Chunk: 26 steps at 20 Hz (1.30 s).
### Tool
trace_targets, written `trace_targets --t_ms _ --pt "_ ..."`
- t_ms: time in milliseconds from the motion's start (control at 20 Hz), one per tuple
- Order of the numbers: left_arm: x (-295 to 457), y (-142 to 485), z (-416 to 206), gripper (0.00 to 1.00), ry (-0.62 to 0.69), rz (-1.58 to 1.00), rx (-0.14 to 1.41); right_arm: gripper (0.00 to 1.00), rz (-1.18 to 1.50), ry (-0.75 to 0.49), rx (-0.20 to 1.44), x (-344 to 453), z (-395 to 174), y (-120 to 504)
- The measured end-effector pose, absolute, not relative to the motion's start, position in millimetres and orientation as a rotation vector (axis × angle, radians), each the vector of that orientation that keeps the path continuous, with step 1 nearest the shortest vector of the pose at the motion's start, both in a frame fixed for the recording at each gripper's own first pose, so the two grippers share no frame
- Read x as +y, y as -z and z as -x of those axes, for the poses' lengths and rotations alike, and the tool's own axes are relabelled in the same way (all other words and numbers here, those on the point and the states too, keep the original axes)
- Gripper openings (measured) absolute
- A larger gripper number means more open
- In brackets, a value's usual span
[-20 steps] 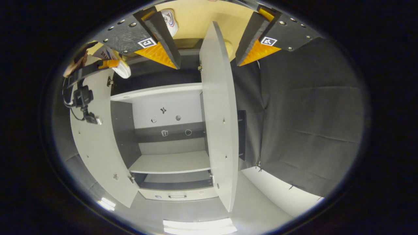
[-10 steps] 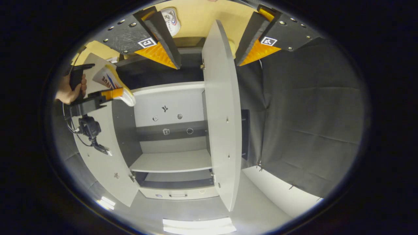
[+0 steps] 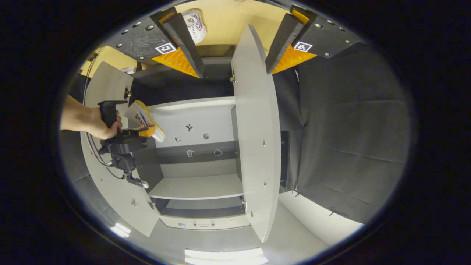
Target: Grab one shoe with the right hand and put it into the shoe cabinet, grab the other shoe with the left hand and put it into the shoe cabinet; then close the right door with the right hand and the left door with the left hand.
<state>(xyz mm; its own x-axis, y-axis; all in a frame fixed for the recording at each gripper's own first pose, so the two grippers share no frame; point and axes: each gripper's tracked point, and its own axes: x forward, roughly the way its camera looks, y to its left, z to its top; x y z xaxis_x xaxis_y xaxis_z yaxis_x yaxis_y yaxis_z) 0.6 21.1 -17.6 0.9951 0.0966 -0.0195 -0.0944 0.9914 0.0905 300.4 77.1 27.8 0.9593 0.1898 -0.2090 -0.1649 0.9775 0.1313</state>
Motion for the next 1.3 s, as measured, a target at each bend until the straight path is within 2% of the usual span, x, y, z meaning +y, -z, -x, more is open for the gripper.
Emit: trace_targets --t_ms 300,550,650,700,750,900,1200,1250,1300 --pt "12.8 27.1 -5.7 1.00 -0.072 -0.095 0.047 0.02 -0.090 -0.127 0.249 77.2 -358.6 -34.7" --pt "9.4 33.2 -13.1 1.00 -0.058 -0.082 0.063 0.02 -0.106 -0.081 0.323 75.2 -379.3 -15.9" --pt "4.8 36.6 -16.9 1.00 -0.038 -0.074 0.075 0.19 -0.100 -0.095 0.259 76.0 -380.4 -32.5" --pt "1.4 38.3 -19.5 1.00 -0.024 -0.070 0.080 0.36 -0.095 -0.105 0.222 80.2 -380.1 -44.0" --pt "-2.1 40.9 -23.1 1.00 -0.009 -0.066 0.086 0.46 -0.084 -0.113 0.196 81.2 -376.5 -51.5" --pt "-13.6 45.7 -36.3 1.00 0.037 -0.050 0.098 0.99 -0.043 -0.154 0.152 89.6 -349.9 -68.1" --pt "-26.1 65.1 -72.3 0.99 0.119 0.008 0.146 0.98 -0.011 -0.188 0.062 91.3 -268.9 -80.6" --pt "-25.5 70.7 -78.0 1.00 0.128 0.014 0.156 0.93 -0.012 -0.188 0.053 89.5 -254.5 -79.6" --pt "-25.0 77.3 -84.5 1.00 0.137 0.016 0.170 0.98 -0.015 -0.185 0.044 86.5 -242.1 -78.4"
